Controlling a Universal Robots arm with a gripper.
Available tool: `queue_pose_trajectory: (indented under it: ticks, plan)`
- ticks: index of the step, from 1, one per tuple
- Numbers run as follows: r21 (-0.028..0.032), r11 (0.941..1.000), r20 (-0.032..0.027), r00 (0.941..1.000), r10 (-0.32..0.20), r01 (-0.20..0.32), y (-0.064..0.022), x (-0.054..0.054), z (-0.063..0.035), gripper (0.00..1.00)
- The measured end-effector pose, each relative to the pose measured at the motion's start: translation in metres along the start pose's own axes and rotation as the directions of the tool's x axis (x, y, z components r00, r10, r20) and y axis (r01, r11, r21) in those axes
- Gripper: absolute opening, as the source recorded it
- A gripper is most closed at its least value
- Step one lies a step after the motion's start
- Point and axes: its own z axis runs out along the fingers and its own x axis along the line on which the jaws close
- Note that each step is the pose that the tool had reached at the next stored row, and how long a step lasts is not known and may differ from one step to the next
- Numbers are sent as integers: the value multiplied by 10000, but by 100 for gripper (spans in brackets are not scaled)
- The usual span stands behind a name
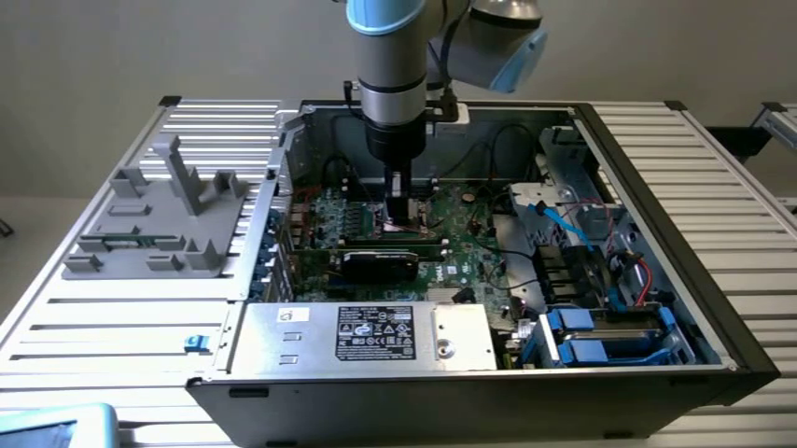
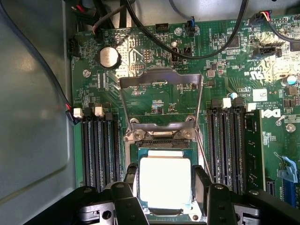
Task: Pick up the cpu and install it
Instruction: 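Place the cpu into insertion slot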
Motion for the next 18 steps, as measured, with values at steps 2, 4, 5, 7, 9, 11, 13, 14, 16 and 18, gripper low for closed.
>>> queue_pose_trajectory:
  ticks: [2, 4, 5, 7, 9, 11, 13, 14, 16, 18]
  plan:
    - [-2, 10000, 20, 10000, -21, 21, 0, 3, 2, 56]
    - [2, 9999, 57, 9999, -128, 128, -1, 4, 2, 56]
    - [5, 9998, 70, 9998, -203, 203, -1, 5, 3, 56]
    - [15, 9993, 92, 9993, -366, 365, -1, 5, 3, 56]
    - [30, 9991, 99, 9990, -434, 434, -2, 6, 6, 56]
    - [66, 9990, 104, 9989, -449, 448, 0, 6, 12, 56]
    - [113, 9989, 111, 9989, -454, 452, 3, 6, 19, 56]
    - [129, 9989, 114, 9989, -456, 454, 4, 6, 23, 56]
    - [167, 9988, 117, 9989, -459, 457, 11, 6, 31, 56]
    - [184, 9988, 119, 9989, -464, 462, 20, 6, 39, 56]
